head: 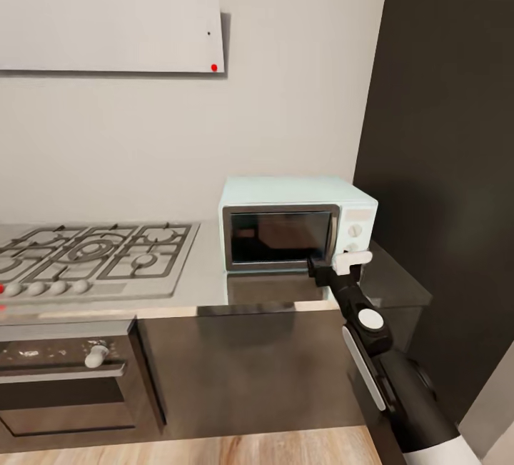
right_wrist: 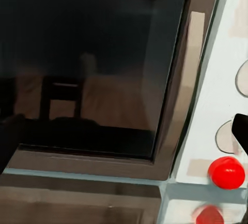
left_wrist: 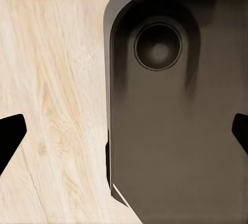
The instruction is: In the kitchen, take the popcorn bag from the countertop, put it into the microwave, and heat it until the popcorn is cooked so the cooked popcorn ends up inside the bag.
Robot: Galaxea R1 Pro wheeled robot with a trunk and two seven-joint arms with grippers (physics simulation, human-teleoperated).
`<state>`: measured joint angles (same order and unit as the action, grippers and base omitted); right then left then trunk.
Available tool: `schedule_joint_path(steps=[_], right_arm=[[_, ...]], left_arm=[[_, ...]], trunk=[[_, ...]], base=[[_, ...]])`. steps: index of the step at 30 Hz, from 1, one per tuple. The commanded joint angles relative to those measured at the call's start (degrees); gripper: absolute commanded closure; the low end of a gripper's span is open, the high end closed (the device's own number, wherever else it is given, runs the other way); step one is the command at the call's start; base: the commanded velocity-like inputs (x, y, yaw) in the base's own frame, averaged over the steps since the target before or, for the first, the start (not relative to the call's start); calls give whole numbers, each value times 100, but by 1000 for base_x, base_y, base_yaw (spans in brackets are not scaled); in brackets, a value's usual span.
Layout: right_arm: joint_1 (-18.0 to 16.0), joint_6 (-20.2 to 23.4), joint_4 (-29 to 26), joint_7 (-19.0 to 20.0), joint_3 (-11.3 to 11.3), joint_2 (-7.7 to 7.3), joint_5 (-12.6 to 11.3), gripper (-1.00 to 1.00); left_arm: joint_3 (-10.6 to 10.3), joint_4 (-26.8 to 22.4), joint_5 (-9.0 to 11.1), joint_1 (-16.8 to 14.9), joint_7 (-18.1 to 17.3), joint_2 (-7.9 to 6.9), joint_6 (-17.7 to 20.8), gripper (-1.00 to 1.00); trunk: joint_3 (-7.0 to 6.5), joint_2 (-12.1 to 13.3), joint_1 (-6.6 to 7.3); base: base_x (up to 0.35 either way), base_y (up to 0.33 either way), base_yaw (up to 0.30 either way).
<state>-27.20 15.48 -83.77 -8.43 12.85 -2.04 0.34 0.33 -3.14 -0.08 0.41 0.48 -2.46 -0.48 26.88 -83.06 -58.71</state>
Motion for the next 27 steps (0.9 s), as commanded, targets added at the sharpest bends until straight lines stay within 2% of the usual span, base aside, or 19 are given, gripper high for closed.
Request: schedule_joint_path(steps=[1, 10, 27], right_arm=[[-4, 35, -8, -48, 17, -7, 6, -100], [-4, 1, -8, -45, 1, -15, 7, -100], [-4, -1, -8, -45, -1, -15, 10, -100]], left_arm=[[2, -11, -1, 3, 5, 0, -5, -100], [2, -11, -1, 3, 5, 0, -5, -100], [2, -11, -1, 3, 5, 0, -9, -100]], trunk=[[5, -2, -2], [5, -2, -2], [5, -2, -2]], base=[[283, 0, 0], [292, -58, 0], [62, -64, 0]])
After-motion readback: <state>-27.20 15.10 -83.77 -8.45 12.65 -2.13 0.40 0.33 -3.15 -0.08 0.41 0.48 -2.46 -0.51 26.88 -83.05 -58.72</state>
